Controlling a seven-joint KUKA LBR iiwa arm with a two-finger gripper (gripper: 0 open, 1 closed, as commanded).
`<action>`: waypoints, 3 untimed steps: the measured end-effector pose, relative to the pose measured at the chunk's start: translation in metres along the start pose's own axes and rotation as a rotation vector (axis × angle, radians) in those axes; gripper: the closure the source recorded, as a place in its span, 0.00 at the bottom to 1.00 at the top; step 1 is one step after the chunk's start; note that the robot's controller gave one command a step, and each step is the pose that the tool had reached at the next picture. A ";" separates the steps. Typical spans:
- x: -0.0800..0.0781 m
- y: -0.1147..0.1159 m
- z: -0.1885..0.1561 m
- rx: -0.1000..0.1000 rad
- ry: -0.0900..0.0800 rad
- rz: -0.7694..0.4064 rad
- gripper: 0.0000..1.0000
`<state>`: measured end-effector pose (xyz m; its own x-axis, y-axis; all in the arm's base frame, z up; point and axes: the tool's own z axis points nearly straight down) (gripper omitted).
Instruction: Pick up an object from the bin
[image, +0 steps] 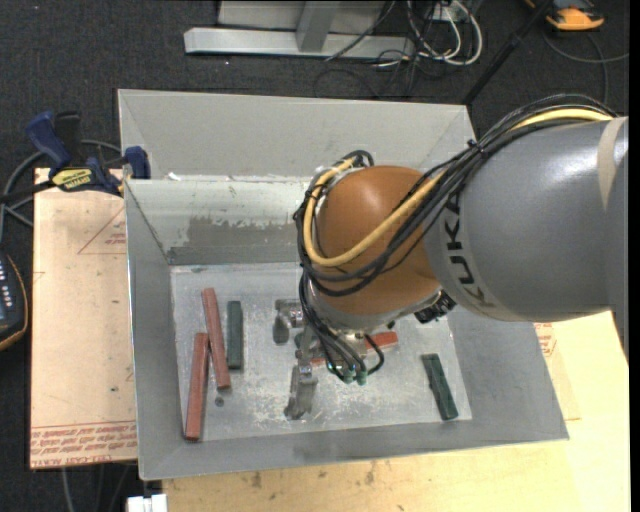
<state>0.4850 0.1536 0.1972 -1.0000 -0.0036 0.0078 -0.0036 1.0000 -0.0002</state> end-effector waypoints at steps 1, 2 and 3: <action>-0.033 -0.060 0.127 -0.004 -0.013 0.228 0.00; -0.082 -0.166 -0.029 0.000 -0.019 0.214 0.00; -0.050 -0.111 0.081 -0.002 0.001 0.142 0.00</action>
Offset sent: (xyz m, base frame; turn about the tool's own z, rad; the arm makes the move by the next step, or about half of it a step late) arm 0.0300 -0.0601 -0.1267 0.2275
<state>0.5346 0.0430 0.1160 -0.9904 0.1380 0.0089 0.1380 0.9904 0.0007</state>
